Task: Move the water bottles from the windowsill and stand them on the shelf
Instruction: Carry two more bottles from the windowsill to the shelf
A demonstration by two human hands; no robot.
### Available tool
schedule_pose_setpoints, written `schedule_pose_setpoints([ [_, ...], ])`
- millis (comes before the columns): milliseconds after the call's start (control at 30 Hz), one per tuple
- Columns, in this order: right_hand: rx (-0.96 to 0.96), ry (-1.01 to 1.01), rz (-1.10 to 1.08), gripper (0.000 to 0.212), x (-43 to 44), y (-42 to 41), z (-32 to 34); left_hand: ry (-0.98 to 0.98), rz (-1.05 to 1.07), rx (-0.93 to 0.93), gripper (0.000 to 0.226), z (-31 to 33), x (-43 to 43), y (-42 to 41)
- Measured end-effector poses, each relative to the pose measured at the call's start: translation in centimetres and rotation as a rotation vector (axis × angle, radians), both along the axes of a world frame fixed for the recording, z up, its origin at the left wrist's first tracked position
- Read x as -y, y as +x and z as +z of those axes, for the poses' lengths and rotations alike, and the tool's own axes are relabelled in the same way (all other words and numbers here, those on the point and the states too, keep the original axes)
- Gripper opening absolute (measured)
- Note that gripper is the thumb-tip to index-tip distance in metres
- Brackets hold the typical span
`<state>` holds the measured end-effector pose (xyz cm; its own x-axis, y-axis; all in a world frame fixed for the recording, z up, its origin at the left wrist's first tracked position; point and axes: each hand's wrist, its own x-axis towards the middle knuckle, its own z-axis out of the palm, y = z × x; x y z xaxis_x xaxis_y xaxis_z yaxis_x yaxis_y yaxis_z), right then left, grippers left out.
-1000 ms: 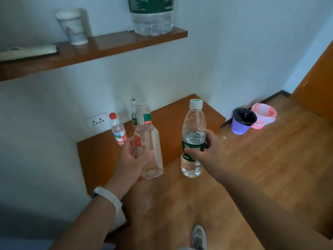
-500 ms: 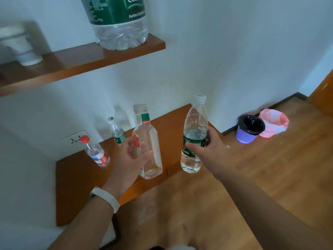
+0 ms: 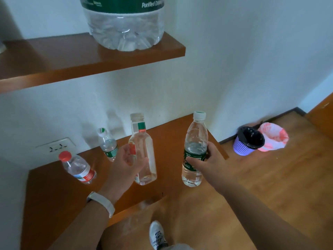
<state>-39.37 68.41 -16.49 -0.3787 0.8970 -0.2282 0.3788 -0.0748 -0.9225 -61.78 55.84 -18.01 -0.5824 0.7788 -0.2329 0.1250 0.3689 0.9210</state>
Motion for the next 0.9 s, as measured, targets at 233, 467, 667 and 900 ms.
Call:
schedule_pose_setpoints([
  [233,0.077,0.029,0.049,0.061,-5.5,-6.0,-1.3,-0.028,-0.030,0.057,0.051,-2.6,-4.1,-4.8],
  [467,0.133,0.010,0.115,0.066,-7.9,-10.2,-4.7,-0.085,-0.017,0.031,0.056,-5.4,-5.4,-7.3],
  [667,0.148,0.006,0.152,0.069,-10.5,-12.6,-7.7,-0.138,0.029,0.014,0.056,-8.9,-7.2,-7.8],
  [900,0.177,0.035,0.238,0.069,-13.2,-15.4,-10.6,-0.157,0.040,0.019,0.063,-11.5,-9.9,-7.6],
])
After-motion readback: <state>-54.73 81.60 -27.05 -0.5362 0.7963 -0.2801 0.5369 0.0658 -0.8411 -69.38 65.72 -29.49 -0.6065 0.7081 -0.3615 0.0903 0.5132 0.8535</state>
